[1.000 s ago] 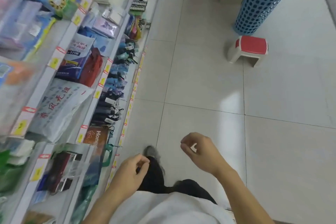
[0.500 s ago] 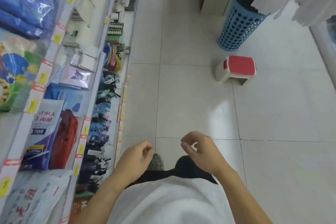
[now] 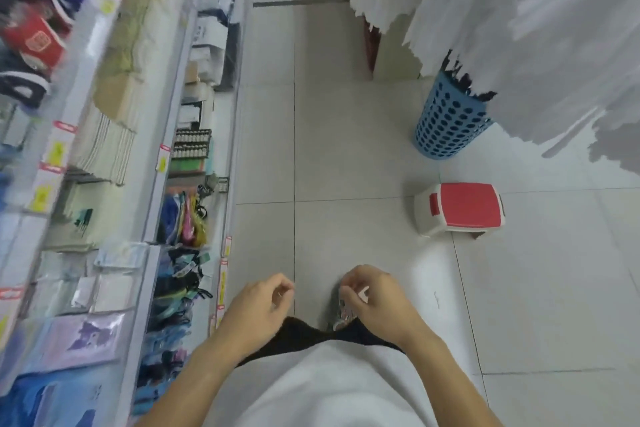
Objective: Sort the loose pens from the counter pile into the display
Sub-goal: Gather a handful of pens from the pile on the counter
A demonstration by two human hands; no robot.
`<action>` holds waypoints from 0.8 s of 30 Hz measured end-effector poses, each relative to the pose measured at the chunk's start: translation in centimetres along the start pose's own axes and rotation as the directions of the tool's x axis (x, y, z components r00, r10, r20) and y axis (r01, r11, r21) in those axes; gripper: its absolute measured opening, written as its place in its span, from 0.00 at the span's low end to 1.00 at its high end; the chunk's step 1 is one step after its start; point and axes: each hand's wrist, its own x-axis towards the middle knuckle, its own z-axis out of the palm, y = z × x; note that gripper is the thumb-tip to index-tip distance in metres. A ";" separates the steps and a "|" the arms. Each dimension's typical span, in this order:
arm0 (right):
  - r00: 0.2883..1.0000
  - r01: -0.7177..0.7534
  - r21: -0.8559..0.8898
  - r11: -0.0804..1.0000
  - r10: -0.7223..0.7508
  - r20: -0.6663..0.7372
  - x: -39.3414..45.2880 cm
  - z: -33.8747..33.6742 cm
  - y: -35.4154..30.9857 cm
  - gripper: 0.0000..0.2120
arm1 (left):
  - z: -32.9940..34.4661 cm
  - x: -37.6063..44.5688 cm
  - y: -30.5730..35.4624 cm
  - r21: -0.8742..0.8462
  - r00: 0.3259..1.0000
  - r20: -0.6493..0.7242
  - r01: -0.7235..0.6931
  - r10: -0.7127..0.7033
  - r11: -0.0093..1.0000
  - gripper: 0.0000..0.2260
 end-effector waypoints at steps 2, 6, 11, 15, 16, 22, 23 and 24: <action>0.999 0.035 -0.006 0.999 -0.035 0.021 5.5 -3.5 -2.3 0.05 | -3.0 4.0 1.1 -0.023 0.999 -0.017 0.037 -0.037 0.999 0.03; 0.995 0.083 -0.041 0.996 -0.081 0.053 16.8 -9.0 -6.3 0.05 | -8.9 12.7 2.3 -0.083 0.995 -0.051 0.086 -0.091 0.993 0.03; 0.994 0.096 -0.078 0.992 -0.091 0.065 32.1 -14.0 -10.6 0.05 | -17.0 26.5 2.0 -0.095 0.996 -0.038 0.078 -0.082 0.992 0.04; 0.997 0.066 -0.092 0.994 -0.063 0.040 43.5 -17.9 -15.2 0.04 | -26.1 38.3 2.2 -0.076 0.999 -0.026 0.044 -0.046 0.996 0.04; 0.998 0.054 -0.091 0.994 -0.052 0.025 45.8 -19.1 -16.5 0.04 | -28.5 41.0 2.4 -0.067 0.999 -0.028 0.033 -0.035 0.997 0.04; 0.997 -0.041 -0.047 0.998 0.038 -0.065 57.3 -25.8 -22.3 0.05 | -41.9 55.9 5.3 -0.027 0.997 0.004 -0.076 0.076 0.997 0.04; 0.996 -0.058 -0.033 0.998 0.055 -0.069 59.2 -26.7 -22.8 0.05 | -43.6 58.3 5.7 -0.019 0.996 0.003 -0.089 0.089 0.996 0.04; 0.995 -0.072 -0.026 0.997 0.070 -0.071 61.3 -27.5 -23.2 0.05 | -45.2 60.8 6.0 -0.016 0.995 0.000 -0.098 0.098 0.995 0.05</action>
